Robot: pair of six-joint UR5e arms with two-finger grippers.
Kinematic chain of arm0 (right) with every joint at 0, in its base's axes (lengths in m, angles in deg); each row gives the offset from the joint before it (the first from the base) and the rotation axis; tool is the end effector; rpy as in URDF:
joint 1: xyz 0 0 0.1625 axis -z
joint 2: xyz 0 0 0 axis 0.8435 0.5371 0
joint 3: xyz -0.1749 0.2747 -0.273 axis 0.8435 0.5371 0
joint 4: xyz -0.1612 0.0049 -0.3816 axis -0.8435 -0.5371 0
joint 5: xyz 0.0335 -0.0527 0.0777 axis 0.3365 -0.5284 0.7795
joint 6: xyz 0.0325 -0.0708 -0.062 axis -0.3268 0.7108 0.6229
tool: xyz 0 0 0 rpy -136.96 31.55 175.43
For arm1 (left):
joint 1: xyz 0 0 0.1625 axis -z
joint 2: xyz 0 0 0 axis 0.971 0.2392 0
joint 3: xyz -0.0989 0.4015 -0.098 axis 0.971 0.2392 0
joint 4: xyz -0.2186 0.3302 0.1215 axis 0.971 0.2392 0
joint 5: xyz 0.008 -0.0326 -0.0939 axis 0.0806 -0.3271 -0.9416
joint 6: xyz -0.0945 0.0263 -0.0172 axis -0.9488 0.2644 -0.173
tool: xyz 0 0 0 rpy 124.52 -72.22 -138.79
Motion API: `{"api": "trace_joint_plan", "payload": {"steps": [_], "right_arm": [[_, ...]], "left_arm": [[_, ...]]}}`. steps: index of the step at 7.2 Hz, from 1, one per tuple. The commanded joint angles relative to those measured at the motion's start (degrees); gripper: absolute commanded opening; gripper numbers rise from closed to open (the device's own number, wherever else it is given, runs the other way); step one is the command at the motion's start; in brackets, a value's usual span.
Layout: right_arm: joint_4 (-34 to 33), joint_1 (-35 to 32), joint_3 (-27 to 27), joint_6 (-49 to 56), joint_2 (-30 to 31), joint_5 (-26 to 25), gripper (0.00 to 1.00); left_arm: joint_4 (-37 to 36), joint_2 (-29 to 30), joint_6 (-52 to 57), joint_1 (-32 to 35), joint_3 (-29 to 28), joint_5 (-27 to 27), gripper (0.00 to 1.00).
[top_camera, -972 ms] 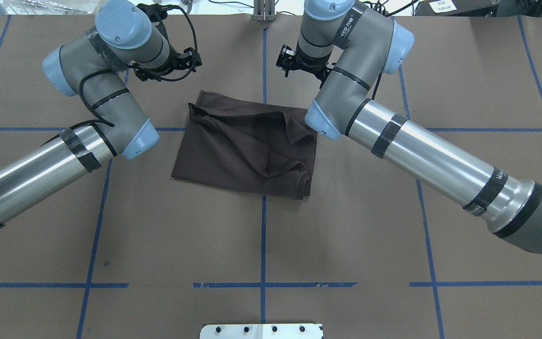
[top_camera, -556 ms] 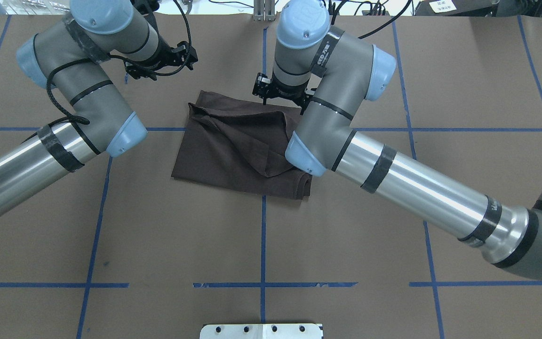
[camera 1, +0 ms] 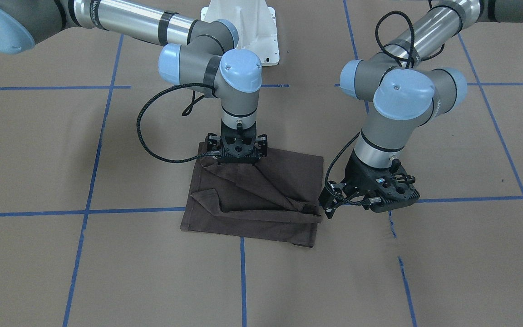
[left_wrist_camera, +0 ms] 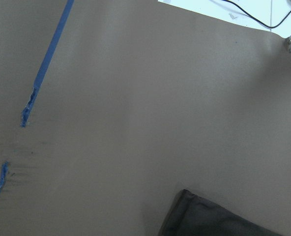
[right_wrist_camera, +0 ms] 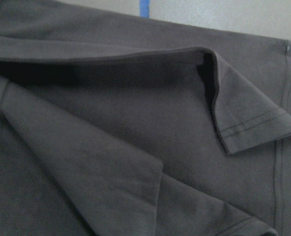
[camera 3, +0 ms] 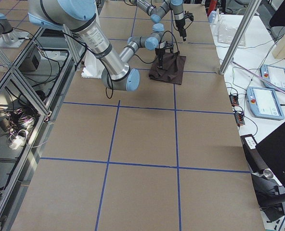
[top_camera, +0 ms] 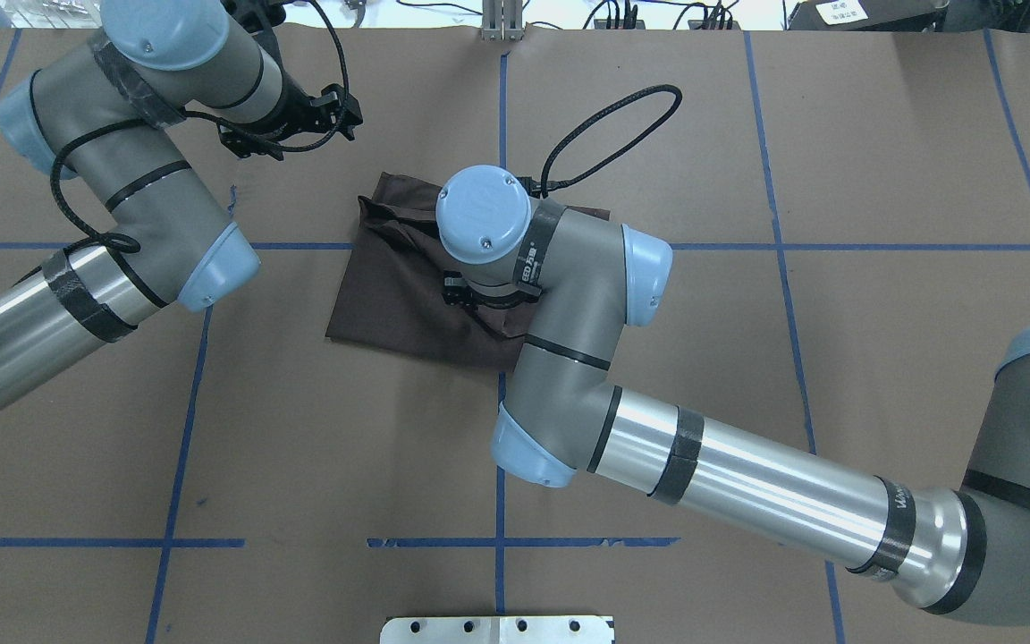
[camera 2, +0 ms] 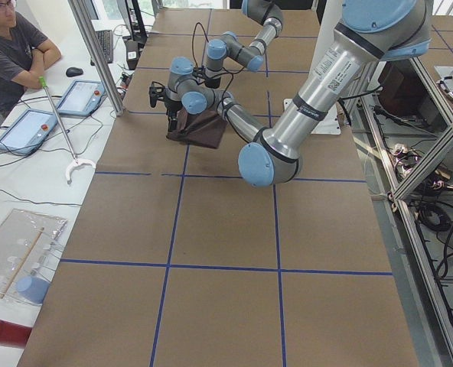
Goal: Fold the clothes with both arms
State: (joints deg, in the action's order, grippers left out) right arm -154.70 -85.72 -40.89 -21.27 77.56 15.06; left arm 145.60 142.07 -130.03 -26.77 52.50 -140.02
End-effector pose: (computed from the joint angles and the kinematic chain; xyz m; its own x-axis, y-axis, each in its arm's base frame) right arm -0.6290 -0.4711 0.1814 0.7690 -0.0053 0.6392 -0.0994 0.9868 0.1277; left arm 0.4002 -0.6214 0.2655 0.5656 -0.2084 -0.7979 0.3969 0.9169 0.0418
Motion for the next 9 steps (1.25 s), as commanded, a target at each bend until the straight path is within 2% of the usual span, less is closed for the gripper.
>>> {"api": "trace_joint_plan", "payload": {"steps": [1,3,4,5,6,9], "right_arm": [[-0.2,1.1,-0.1,3.7,0.4,-0.8,0.55],[0.1,2.0,-0.1,3.8,0.2,-0.6,0.35],[0.1,2.5,0.0,3.8,-0.1,-0.5,0.32],[0.1,2.5,0.0,4.1,-0.1,-0.5,0.22],[0.1,2.5,-0.1,5.1,-0.1,-0.5,0.00],[0.2,1.4,-0.1,6.2,-0.1,-0.7,0.00]], "left_arm": [[-0.1,-0.1,0.0,0.1,0.1,-0.1,1.00],[-0.1,-0.1,0.0,0.6,0.1,-0.1,1.00],[-0.1,-0.1,0.1,0.8,0.1,-0.1,1.00],[-0.5,-0.1,0.1,1.0,0.1,-0.1,1.00],[-0.8,0.0,0.1,1.2,0.1,-0.1,1.00],[-0.8,0.1,0.0,1.2,0.4,-0.2,1.00]]}}
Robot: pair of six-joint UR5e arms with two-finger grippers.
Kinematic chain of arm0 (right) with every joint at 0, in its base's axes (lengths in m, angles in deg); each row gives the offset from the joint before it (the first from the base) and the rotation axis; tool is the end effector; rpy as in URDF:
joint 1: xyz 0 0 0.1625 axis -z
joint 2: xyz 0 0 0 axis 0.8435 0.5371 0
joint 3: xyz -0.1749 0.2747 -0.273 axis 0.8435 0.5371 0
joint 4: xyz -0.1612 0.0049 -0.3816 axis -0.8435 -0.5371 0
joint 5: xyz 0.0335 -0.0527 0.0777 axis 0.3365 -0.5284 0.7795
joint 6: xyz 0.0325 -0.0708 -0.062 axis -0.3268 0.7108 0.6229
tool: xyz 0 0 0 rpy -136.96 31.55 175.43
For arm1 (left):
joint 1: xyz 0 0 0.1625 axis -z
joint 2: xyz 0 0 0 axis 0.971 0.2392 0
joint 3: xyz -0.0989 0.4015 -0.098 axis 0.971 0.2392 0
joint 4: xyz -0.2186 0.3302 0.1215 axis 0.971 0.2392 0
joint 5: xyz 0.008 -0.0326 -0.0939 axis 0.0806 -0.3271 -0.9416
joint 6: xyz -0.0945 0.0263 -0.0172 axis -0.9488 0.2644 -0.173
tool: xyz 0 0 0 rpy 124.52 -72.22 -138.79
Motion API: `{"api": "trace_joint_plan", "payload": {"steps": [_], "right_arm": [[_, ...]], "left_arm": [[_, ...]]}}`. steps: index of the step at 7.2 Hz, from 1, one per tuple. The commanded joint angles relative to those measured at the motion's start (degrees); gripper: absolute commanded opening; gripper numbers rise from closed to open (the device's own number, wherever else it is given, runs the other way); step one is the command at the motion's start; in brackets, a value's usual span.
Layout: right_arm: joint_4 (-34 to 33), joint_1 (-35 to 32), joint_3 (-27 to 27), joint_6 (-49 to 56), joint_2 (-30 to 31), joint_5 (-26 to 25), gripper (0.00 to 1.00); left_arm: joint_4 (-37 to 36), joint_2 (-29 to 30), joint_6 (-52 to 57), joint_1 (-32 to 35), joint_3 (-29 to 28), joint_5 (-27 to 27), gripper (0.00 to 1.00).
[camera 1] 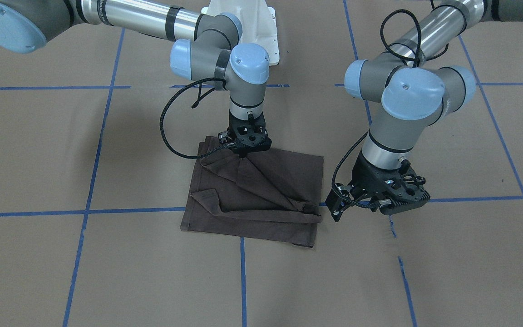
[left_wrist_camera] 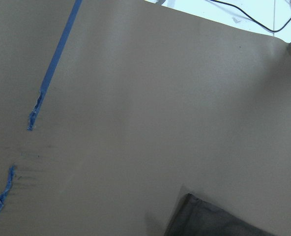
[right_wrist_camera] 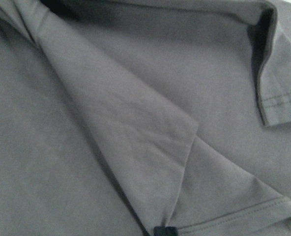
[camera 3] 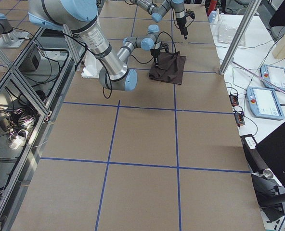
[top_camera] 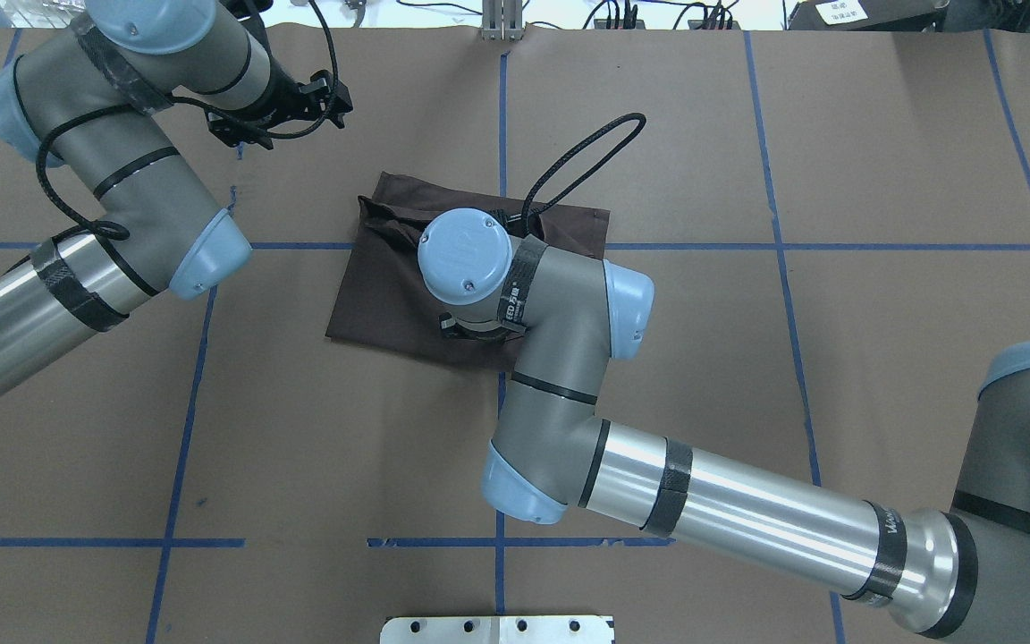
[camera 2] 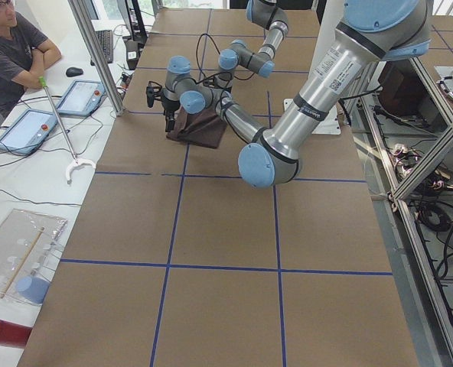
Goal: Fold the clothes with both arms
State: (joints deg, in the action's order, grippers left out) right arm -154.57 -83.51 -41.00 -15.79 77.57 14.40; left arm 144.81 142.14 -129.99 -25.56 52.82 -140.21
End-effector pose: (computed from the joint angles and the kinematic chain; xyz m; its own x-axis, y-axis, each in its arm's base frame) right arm -0.6459 -0.4474 0.1805 0.7717 -0.1296 0.6226 0.0052 0.9803 0.1977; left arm 0.3866 -0.6288 0.2638 0.5641 -0.2236 -0.7948 0.4133 0.9098 0.0374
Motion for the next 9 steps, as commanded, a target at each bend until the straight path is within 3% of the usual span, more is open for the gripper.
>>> {"api": "trace_joint_plan", "payload": {"steps": [1,3,6,8,9], "right_arm": [[0.3,-3.9,-0.5,2.9,-0.2,0.4,0.00],[2.0,-10.5,1.1,6.3,-0.1,0.8,0.00],[14.7,-14.4,12.8,7.5,-0.2,1.3,0.00],[15.6,-15.7,14.4,8.8,-0.4,1.4,1.00],[15.6,-16.7,14.4,9.5,-0.5,2.8,1.00]], "left_arm": [[0.0,0.0,0.0,0.0,0.3,0.0,1.00],[0.0,0.1,0.0,0.0,0.3,0.1,1.00],[-0.5,0.4,0.0,0.2,0.4,0.1,1.00],[-0.4,0.5,0.0,0.3,0.4,0.1,1.00],[-0.4,0.6,0.1,0.5,0.4,0.1,1.00]]}}
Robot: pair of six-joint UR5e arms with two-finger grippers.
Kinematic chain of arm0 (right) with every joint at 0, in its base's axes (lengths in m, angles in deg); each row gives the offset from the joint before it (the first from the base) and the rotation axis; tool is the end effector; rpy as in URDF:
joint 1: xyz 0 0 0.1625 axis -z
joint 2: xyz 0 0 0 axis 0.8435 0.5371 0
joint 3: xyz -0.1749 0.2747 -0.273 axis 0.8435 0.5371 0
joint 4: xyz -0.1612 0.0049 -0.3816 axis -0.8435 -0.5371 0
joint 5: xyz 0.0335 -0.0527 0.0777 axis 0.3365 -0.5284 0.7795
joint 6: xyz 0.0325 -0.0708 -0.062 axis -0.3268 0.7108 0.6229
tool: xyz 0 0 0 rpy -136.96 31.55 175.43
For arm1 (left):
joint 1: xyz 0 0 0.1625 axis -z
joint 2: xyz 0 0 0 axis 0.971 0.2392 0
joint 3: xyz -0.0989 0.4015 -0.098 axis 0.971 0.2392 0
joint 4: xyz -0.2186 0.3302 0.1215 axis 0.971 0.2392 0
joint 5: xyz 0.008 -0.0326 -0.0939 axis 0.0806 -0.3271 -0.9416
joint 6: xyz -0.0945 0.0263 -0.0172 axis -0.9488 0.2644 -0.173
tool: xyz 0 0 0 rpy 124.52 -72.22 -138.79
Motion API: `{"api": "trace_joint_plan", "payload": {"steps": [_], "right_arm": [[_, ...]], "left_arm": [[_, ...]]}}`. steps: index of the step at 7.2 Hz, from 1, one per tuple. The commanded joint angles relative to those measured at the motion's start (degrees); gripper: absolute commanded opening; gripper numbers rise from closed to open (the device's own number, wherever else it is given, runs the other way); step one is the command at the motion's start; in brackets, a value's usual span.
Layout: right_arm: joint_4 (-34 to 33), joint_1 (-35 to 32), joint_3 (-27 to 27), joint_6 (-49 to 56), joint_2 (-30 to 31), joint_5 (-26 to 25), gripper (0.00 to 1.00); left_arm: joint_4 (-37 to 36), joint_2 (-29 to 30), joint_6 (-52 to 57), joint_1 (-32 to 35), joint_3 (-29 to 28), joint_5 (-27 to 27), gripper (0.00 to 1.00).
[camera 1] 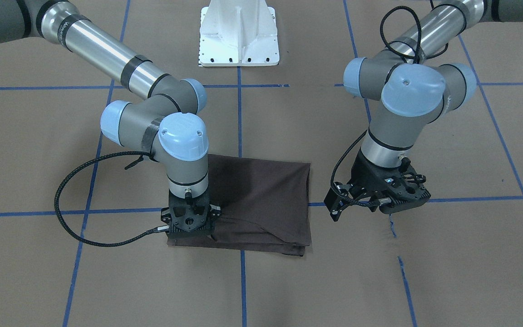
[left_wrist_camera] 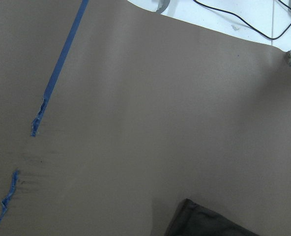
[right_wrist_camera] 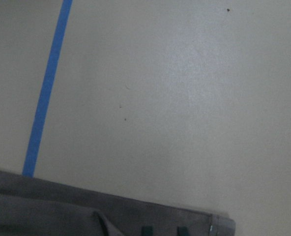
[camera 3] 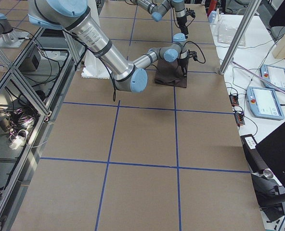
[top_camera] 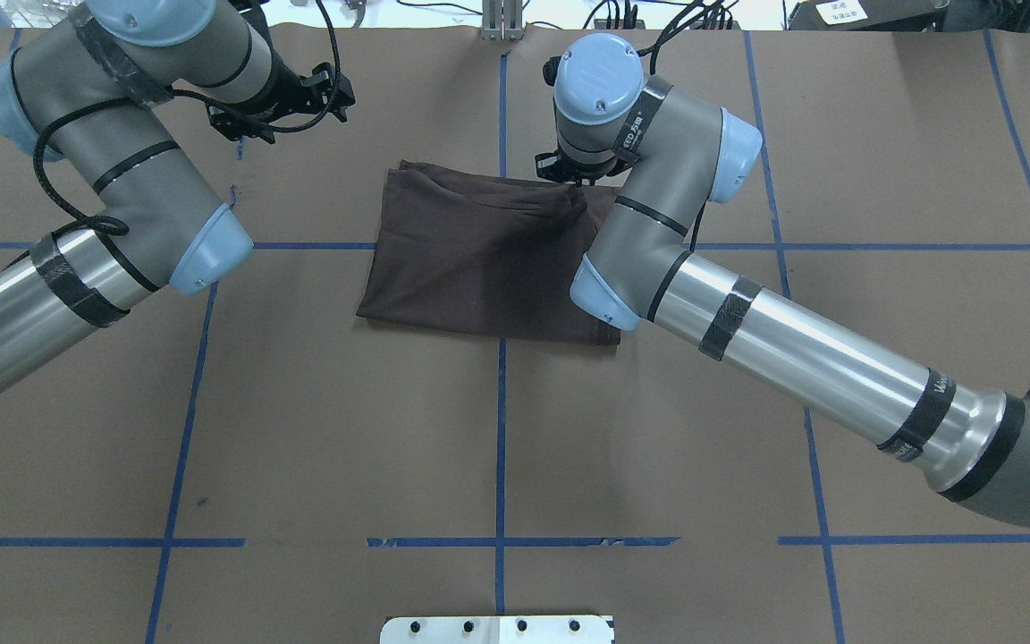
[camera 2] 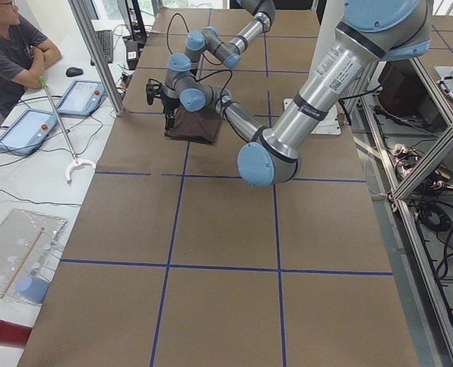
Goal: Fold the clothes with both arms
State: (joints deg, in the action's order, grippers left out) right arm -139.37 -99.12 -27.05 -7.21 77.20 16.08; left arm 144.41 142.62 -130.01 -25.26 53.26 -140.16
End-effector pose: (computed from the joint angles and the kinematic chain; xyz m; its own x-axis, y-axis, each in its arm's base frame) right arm -0.5428 -0.6374 0.2516 0.7852 -0.0758 0.6146 -0.1319 0.9492 0.2856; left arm 0.3827 -0.6302 0.2551 0.5584 -0.2214 -0.7995 0.4191 0.9070 0.0416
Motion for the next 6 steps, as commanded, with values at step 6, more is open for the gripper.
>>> {"api": "trace_joint_plan", "payload": {"steps": [6], "right_arm": [[-8.8,-26.1,-13.9,35.2,21.4,24.2,1.00]], "left_arm": [[-1.2,-15.0,42.3,20.3,5.8,-9.2,1.00]]}}
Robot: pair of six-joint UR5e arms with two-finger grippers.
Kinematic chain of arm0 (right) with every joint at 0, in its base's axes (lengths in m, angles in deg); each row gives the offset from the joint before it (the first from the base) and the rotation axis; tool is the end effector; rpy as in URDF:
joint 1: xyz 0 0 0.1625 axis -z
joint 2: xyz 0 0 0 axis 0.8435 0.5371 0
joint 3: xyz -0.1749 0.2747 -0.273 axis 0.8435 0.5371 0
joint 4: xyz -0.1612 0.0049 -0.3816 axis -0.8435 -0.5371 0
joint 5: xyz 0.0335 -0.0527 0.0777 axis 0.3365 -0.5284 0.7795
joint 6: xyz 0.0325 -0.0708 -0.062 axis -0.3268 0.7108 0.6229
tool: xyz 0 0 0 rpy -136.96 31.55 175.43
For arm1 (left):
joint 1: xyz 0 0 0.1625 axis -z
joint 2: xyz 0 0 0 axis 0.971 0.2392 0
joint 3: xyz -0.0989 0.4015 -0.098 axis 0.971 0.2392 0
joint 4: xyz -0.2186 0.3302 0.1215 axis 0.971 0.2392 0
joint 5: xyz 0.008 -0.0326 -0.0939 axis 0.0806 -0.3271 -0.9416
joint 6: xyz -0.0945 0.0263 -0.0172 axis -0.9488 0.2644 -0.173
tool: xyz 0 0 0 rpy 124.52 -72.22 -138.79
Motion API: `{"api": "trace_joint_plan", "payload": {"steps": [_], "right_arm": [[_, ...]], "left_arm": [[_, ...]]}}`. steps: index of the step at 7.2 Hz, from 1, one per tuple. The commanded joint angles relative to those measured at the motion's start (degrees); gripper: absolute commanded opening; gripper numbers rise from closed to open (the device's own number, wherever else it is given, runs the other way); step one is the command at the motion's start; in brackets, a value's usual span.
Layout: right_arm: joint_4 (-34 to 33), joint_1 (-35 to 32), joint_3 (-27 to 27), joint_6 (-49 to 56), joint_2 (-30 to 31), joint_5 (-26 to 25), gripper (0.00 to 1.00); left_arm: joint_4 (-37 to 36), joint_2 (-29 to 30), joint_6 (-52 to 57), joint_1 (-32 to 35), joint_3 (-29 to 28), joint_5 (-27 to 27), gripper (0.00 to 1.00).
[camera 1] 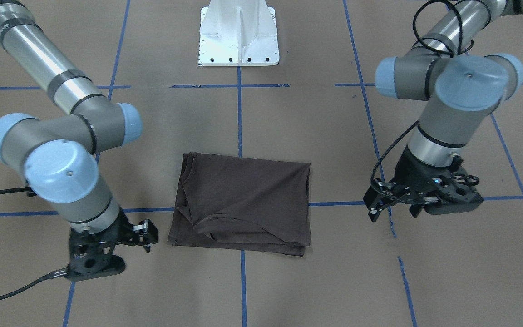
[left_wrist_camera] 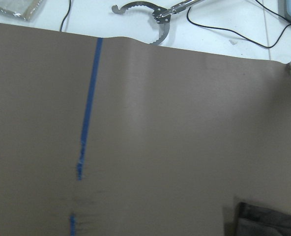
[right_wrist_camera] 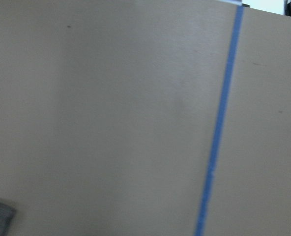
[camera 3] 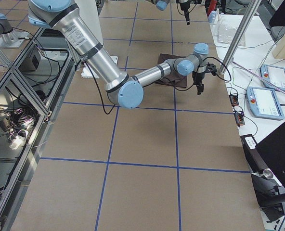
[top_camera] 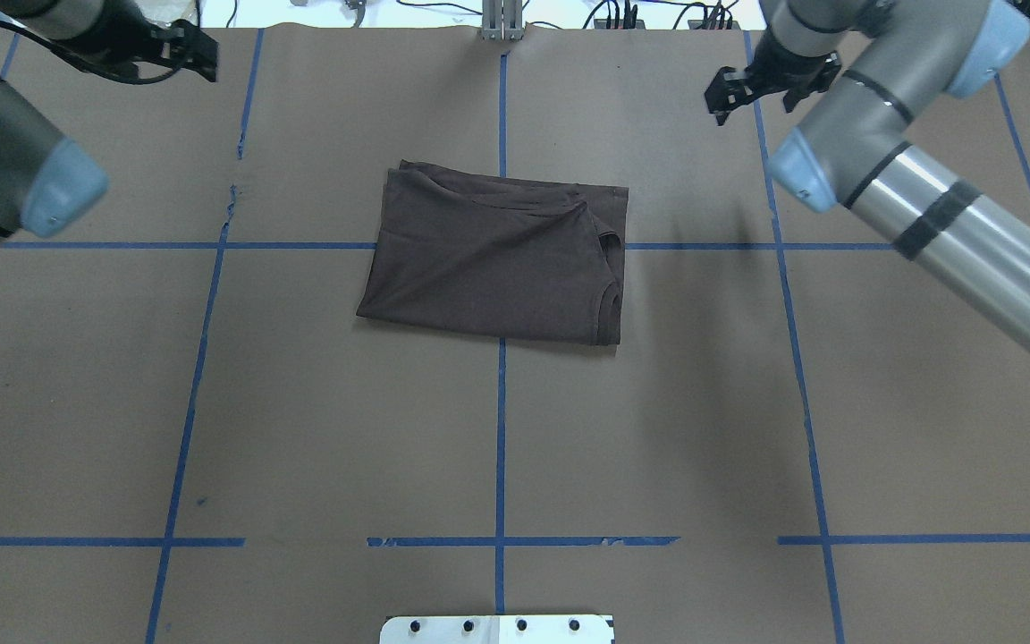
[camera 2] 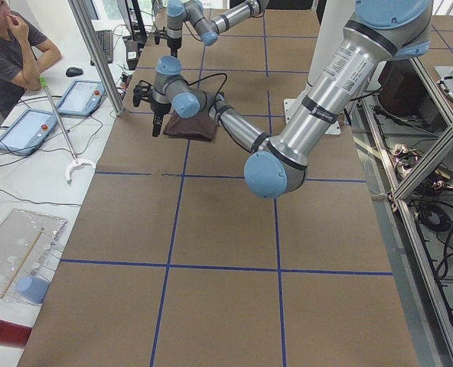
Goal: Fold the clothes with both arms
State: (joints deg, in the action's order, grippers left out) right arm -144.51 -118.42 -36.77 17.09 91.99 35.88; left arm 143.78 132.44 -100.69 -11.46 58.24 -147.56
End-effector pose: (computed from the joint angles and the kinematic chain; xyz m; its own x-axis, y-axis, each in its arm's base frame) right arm -0.2946 -0.7022 0.3759 0.7546 -0.1933 0.6271 0.0462 0.9689 0.2431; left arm 0.2122 -0.6563 0.3382 0.7010 0.0577 -0.7108 0.2317 0.9242 0.3035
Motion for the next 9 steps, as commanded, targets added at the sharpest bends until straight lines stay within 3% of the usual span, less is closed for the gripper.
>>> {"api": "trace_joint_plan", "payload": {"steps": [1,2,3,4,5,7,9], "right_arm": [[-4.5,-13.6,-7.1,19.0,13.7,10.9,1.00],[-4.7,-19.8,-9.5,26.5,20.1,15.9,1.00],[-6.7,-23.3,-13.5,33.9,26.8,16.9,1.00],[-13.8,-25.6,-18.9,38.2,30.7,17.0,1.00],[-19.2,-26.8,-22.5,41.7,33.0,14.3,1.00],[-18.9,-26.5,-22.7,41.4,35.2,11.4,1.00],[-18.9,-26.7,-24.8,41.1,38.3,12.5,1.00]], "left_arm": [[-2.1,-9.0,26.7,11.9,0.8,-2.5,1.00],[-3.4,-13.2,40.9,17.6,0.6,-2.7,1.00],[-3.9,-16.1,52.9,22.0,0.2,-3.8,1.00],[-3.1,-20.5,60.8,26.4,0.4,-5.4,1.00],[-2.3,-25.1,60.8,27.6,1.2,-12.4,1.00],[7.0,-27.3,58.2,27.2,-1.9,-11.9,1.00],[4.4,-27.3,57.9,27.1,-3.6,-9.9,1.00]]}}
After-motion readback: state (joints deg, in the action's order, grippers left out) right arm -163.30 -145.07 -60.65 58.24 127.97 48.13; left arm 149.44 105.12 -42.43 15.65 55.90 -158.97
